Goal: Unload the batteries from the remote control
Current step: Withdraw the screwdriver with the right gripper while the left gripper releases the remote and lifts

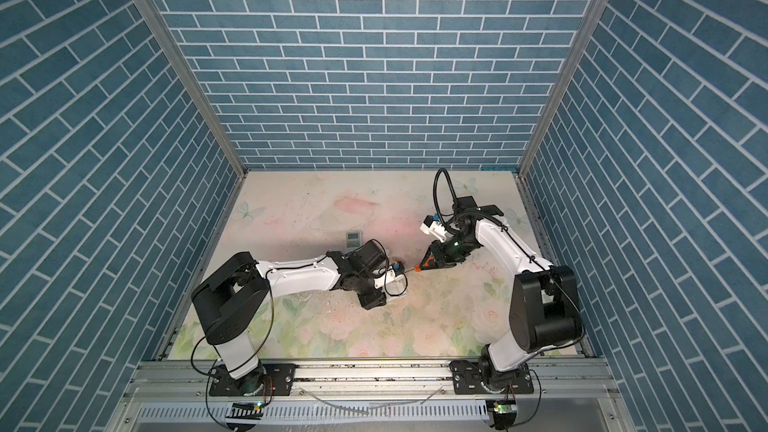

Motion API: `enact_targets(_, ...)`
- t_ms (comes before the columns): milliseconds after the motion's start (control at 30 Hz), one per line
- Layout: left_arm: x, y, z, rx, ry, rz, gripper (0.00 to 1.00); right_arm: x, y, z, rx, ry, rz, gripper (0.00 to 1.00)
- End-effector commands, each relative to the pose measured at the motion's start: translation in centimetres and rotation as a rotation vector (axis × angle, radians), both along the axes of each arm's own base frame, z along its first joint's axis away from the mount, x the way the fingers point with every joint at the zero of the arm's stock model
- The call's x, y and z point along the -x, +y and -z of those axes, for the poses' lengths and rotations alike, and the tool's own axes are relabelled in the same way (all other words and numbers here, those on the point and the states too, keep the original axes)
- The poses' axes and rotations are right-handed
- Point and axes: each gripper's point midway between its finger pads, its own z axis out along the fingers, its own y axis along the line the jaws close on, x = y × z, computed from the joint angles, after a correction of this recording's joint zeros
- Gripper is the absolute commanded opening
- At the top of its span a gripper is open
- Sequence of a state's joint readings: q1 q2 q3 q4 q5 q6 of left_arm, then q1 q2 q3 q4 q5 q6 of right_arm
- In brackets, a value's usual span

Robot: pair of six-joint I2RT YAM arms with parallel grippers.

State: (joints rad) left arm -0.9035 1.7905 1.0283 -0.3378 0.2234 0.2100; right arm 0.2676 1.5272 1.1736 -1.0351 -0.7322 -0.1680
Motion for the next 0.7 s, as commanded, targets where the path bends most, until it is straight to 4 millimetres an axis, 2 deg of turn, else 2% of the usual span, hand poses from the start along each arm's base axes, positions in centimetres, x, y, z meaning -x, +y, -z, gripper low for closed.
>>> enact_targets(0, -1.0, 1.5, 1.5, -0.04, -0.037, -0.098, 0.28, -1.0, -0.9, -2.7, 0.035, -0.11, 0.041, 0.0)
enact_targets(200, -0.7, 2.0, 0.7, 0.0, -0.034, -0.166, 0.46, -2.6, -2.7, -3.2, 0.086, -0.168, 0.175, 0.0)
enact_targets(667, -0.8, 0.3, -0.2, 0.104, 0.043, -0.29, 0.61, -4.9, -5.7, -4.6, 0.176, -0.321, 0.397, 0.0)
